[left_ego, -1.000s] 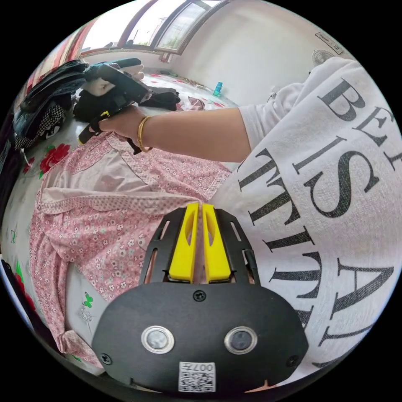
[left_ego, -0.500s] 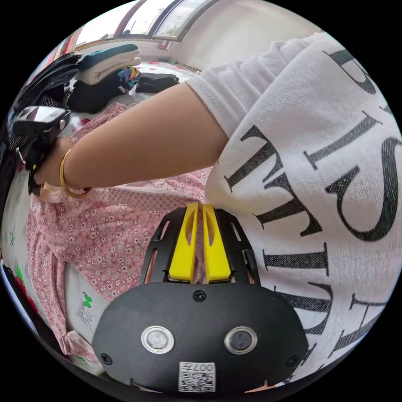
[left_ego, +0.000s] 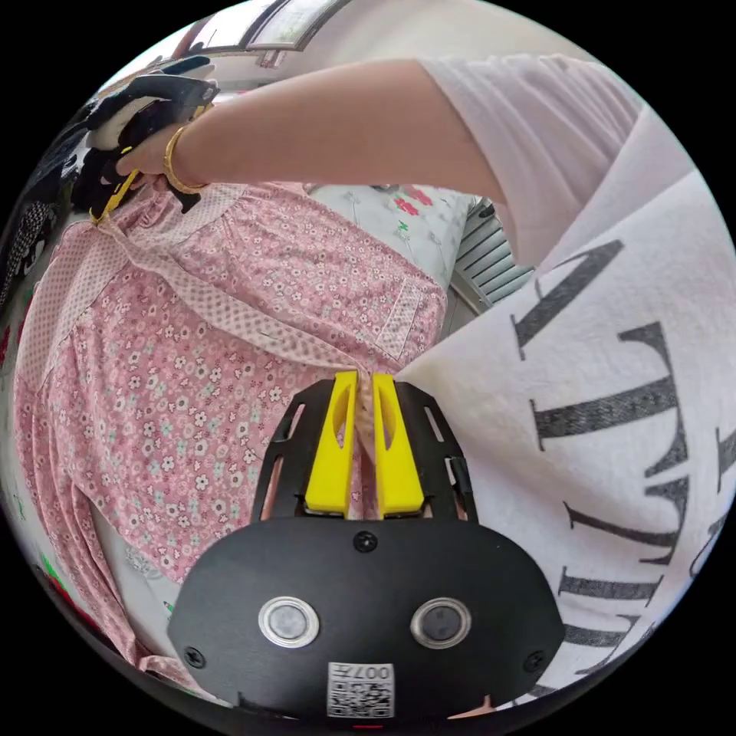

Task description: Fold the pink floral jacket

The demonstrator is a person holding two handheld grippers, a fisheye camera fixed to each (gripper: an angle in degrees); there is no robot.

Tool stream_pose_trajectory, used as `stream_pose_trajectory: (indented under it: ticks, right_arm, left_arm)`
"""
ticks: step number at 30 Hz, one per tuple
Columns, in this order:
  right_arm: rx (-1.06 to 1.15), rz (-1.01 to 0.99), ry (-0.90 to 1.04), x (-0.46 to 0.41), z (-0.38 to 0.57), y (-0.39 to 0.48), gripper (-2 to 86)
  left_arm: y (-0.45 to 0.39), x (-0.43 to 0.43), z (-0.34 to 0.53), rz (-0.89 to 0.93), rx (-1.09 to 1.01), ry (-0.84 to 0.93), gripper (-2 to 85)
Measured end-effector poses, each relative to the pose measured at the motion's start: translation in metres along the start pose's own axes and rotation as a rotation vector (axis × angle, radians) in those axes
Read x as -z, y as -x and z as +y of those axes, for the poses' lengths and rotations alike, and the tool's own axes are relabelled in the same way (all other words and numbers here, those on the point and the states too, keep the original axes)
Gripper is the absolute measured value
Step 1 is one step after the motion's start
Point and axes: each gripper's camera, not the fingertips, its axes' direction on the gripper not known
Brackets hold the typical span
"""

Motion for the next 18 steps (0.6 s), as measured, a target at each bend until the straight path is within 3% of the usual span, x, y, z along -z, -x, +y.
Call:
stream_pose_trajectory:
  ticks: [4, 8, 12, 18]
  right_arm:
    - [-0.046, 0.038, -0.045, 0.007, 0.027, -0.009, 1.6]
    - [-0.065, 0.045, -0.139, 0.053, 0.094, -0.002, 1.1]
    - [-0.104, -0.003, -0.115, 0.075, 0.166, 0.008, 0.8]
    - [-0.092, -0.133, -0.017, 0.082, 0.271, 0.058, 3.9]
  left_arm:
    - [-0.004, -0.028, -0.005, 0.08, -0.031, 0.106, 10.0]
    - [-0.029, -0.012, 0.008, 0.064, -0.113, 0.027, 11.1]
    - [-0.047, 0.011, 0.019, 0.034, -0.093, -0.051, 10.2]
    - [-0.07, 0.032, 0.084, -0.333, 0.242, -0.095, 8.7]
